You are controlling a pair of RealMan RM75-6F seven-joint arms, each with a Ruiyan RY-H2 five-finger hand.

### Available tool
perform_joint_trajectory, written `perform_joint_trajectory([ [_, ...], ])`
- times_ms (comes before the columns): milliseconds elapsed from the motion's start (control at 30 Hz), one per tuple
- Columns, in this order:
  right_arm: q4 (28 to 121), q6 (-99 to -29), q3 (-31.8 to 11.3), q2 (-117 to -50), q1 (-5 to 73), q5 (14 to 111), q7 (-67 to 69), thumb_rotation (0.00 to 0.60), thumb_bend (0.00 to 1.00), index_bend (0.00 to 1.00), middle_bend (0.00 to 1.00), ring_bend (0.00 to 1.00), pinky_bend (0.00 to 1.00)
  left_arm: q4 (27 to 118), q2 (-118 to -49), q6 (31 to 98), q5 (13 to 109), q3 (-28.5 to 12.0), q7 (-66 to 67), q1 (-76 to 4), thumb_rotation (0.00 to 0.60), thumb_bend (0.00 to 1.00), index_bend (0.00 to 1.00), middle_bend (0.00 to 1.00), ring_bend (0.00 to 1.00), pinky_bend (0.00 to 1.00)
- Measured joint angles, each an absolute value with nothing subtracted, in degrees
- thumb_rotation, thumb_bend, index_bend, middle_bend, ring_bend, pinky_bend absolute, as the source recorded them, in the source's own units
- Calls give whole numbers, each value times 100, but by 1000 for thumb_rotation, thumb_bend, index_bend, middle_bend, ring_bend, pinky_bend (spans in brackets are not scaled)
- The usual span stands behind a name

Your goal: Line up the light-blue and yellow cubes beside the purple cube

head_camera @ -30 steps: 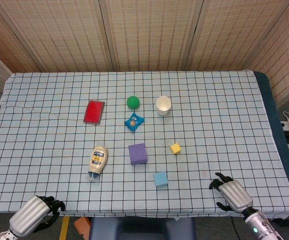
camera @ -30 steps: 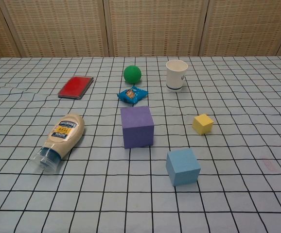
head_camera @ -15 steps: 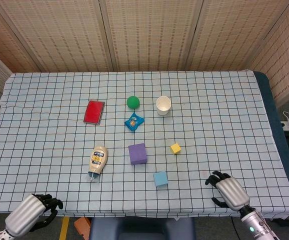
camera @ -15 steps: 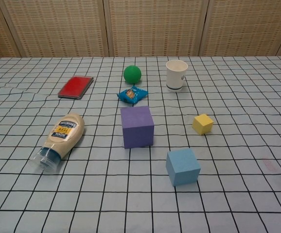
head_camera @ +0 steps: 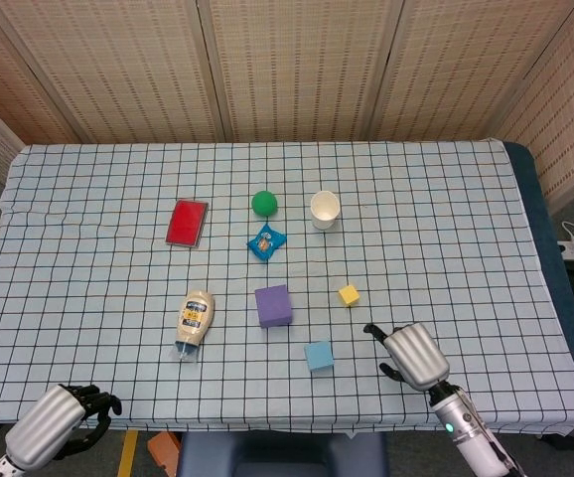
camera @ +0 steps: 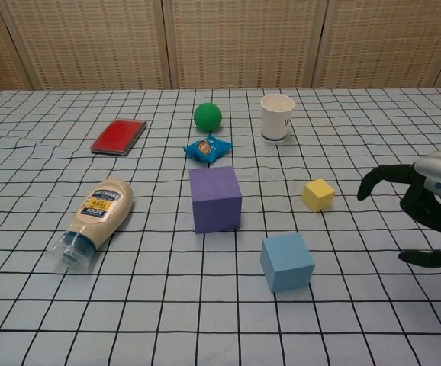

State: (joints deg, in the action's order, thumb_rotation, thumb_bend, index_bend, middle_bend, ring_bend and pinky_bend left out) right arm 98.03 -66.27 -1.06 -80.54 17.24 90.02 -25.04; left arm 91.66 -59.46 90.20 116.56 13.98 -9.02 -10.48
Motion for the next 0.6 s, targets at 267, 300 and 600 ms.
perform_joint_trajectory([
  [267,10280,-5800,-339,-8225,2166,7926,-2739,600,23,290,892,773,836,9155,-5941,8977,11612,1392,-994,-1067,600,521,491,605,558,777],
  [300,10313,-5744,-363,-8249,2213,7810,-2776,600,23,294,893,774,838,9153,-5940,8975,11605,1391,-1006,-1068,600,521,491,605,558,777],
  [600,10200,-5622,-431,-8691,2498,7285,-2988,600,22,346,907,791,854,9158,-5930,8995,11624,1393,-1053,-1069,600,521,491,606,557,777],
])
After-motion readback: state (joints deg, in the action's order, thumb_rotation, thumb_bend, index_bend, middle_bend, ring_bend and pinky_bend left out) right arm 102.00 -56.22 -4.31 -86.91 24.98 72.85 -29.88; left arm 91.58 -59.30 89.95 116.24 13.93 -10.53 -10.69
